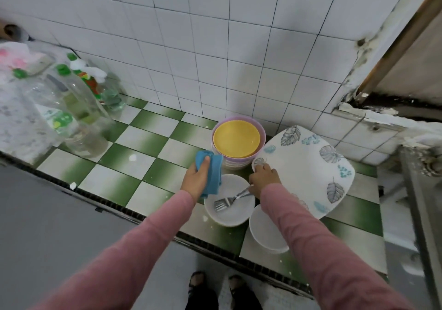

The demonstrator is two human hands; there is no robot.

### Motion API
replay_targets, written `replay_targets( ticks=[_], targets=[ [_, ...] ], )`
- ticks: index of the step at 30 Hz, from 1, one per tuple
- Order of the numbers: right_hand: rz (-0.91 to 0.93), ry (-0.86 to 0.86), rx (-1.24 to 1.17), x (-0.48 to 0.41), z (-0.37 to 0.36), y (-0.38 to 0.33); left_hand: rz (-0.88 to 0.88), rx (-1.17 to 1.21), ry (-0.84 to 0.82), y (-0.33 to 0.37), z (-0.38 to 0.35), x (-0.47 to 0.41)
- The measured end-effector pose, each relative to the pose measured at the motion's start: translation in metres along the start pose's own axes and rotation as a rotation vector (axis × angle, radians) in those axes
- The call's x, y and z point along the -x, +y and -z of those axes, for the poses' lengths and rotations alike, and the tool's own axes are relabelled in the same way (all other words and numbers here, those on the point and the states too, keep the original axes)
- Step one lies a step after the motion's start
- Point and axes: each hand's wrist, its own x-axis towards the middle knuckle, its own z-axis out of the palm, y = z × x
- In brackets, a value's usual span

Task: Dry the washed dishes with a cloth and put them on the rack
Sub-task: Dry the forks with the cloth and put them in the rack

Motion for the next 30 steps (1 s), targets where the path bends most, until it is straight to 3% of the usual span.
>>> replay_targets(
  ticks=[5, 13, 18, 27, 30],
  targets=[
    [-0.059, 0.031, 0.02, 0.002, 0.004, -0.008, -0.028, -0.048, -0.057, 0.001, 0.008, -0.002],
    [-0.039, 0.095, -0.162, 0.023, 0.015, -0.009, -0.068, 0.003, -0.108, 0.0, 0.017, -0.013],
    [-0.12, 0.247, -0.267, 0.049, 0.022, -0.009, -0.11, 0.043, -0.11, 0.005, 0.019, -0.018],
    [-0.429, 0.483, -1.127, 0.082, 0.021, -0.006, -0.217, 0.064, -0.11, 0.021, 0.016, -0.021],
    [-0.421, 0.534, -1.442, 0.093, 0.03, -0.011, -0.235, 0.085, -0.131, 0.032, 0.014, -0.016]
  ],
)
